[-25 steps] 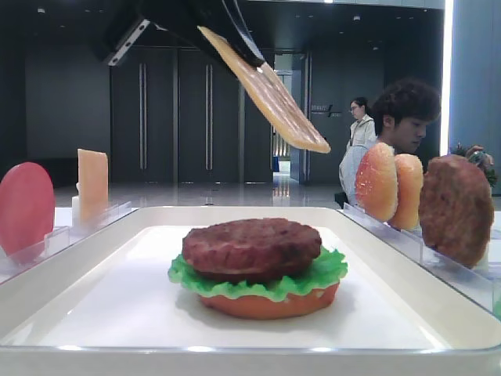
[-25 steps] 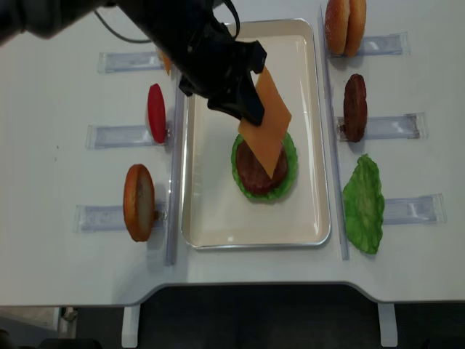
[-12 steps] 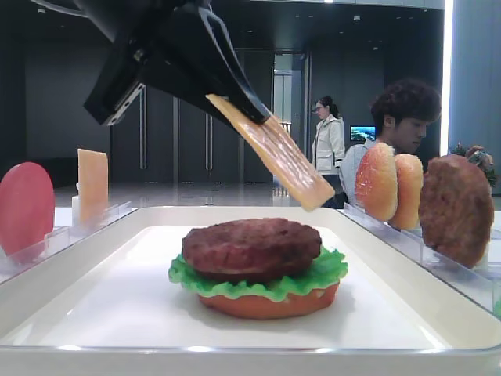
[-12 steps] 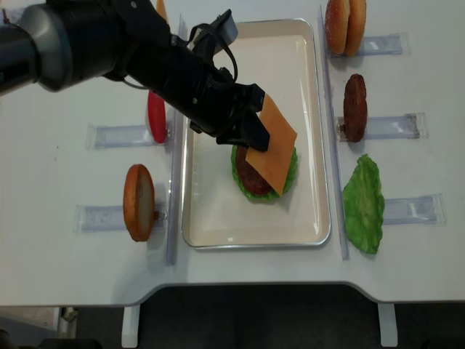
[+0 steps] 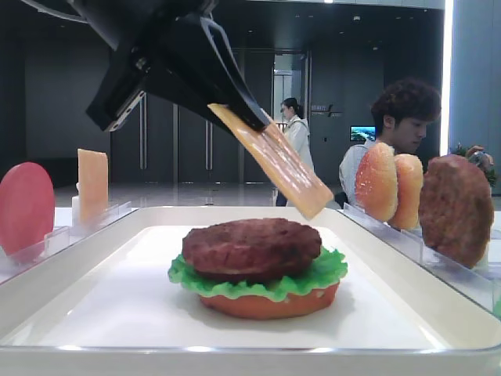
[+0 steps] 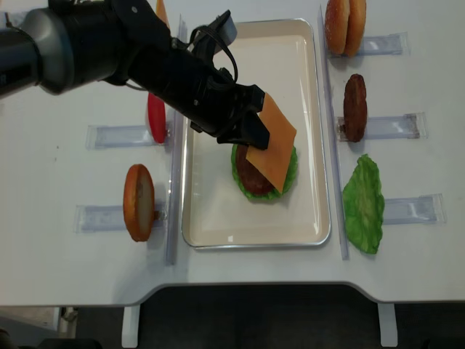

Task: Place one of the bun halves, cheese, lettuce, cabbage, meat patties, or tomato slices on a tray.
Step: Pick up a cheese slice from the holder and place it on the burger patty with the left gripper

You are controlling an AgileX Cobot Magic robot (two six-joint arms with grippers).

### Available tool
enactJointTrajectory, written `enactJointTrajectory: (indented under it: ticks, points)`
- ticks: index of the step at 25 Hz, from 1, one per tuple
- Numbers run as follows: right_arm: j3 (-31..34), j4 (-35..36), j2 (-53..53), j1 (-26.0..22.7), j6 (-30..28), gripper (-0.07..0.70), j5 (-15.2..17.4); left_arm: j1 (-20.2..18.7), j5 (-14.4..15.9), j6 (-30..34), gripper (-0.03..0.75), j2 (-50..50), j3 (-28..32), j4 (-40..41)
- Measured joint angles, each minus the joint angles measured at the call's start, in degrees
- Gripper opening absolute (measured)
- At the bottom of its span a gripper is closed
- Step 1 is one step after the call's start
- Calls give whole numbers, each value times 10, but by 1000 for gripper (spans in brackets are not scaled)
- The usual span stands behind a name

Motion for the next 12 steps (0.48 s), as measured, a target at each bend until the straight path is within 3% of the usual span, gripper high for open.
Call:
enactJointTrajectory:
  ticks: [12]
  points:
    - [0,0,0,0,0,416,0,0,0,-9,26,14,0,24]
